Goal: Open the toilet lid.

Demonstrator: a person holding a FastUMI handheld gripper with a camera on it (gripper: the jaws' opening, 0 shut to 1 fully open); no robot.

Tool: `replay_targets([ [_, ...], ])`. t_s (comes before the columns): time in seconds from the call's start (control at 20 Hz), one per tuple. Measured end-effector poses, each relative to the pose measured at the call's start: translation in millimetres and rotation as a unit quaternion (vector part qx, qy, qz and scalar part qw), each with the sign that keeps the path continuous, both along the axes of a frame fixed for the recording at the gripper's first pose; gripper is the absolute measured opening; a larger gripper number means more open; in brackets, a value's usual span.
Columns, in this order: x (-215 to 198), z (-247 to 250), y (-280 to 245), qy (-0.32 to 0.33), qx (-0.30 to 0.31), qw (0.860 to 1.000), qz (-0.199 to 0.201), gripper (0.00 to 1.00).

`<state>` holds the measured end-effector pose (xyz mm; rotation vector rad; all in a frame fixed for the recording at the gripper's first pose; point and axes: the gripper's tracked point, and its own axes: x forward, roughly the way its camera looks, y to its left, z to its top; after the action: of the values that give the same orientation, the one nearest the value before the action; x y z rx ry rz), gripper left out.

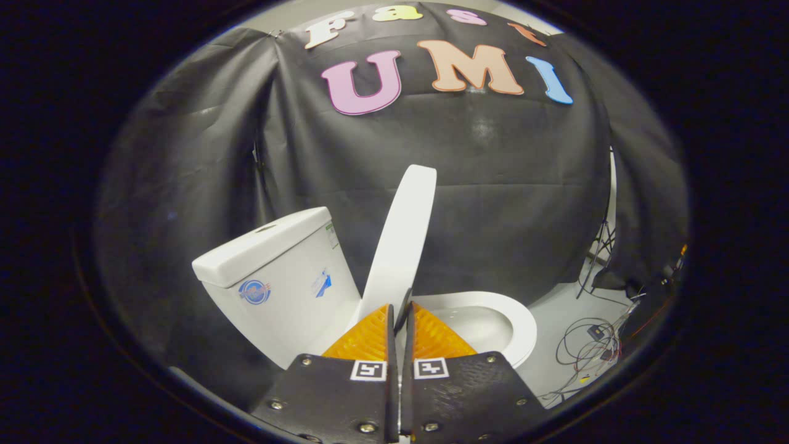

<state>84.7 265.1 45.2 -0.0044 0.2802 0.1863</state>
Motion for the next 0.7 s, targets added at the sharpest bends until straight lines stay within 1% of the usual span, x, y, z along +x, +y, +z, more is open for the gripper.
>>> replay_targets([
  [0.15,-1,3,8,-0.011,-0.006,1.0,0.0,0.02],
  [0.4,-2,5,26,-0.019,-0.004,1.0,0.012,0.02],
  [0.7,0,9,49,-0.037,-0.016,0.999,0.028,0.02],
])
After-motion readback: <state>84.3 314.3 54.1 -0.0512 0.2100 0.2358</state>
